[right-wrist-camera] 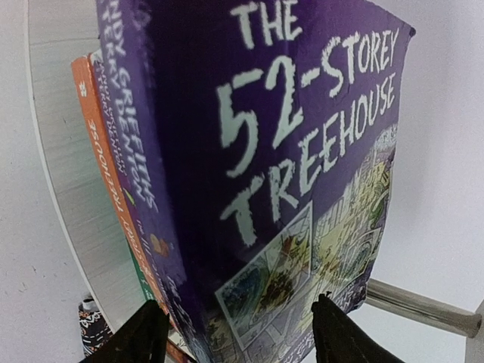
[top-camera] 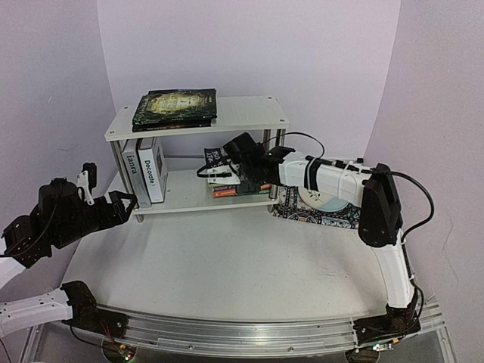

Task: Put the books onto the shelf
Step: Place the book on the book pile on the shelf.

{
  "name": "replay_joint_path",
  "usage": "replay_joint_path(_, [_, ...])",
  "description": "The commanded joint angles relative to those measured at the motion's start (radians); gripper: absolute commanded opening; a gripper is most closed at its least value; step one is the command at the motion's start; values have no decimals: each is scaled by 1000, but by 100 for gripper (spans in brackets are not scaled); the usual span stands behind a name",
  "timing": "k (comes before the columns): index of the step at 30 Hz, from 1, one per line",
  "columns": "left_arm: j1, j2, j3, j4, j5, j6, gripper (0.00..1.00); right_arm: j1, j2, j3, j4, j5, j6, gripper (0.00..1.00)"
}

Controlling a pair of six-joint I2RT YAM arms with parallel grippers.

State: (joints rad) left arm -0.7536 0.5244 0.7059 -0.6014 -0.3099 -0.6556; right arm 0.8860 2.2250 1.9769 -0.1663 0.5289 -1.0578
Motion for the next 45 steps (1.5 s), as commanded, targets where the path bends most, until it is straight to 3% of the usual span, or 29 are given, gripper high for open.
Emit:
replay_joint_path(1, [-3,15,22,17,0,-4,93,-2,-60,-9,-36,-2,43,68])
replay_joint_path(5, [-2,22,30,17,3,-1,93,-3,-73,-6,-38,-16,56,49])
replay_joint_path(8, [-3,24,34,17,6,0,93,-2,-71,0,-38,-13,53,46])
replay_joint_path(34, [-3,22,27,17,8,-6,93,-34,26,112,-45,-2,12,50])
replay_joint_path(39, [-3,28,24,17,6,-5,93,-37,27,106,-47,2,12,60])
replay_joint_path(42, [-3,32,24,17,9,-5,93,-36,18,102,-61,-5,25,94])
replay_joint_path(45, [-3,31,21,17,15,-5,93,-32,-11,84,-78,-26,55,98])
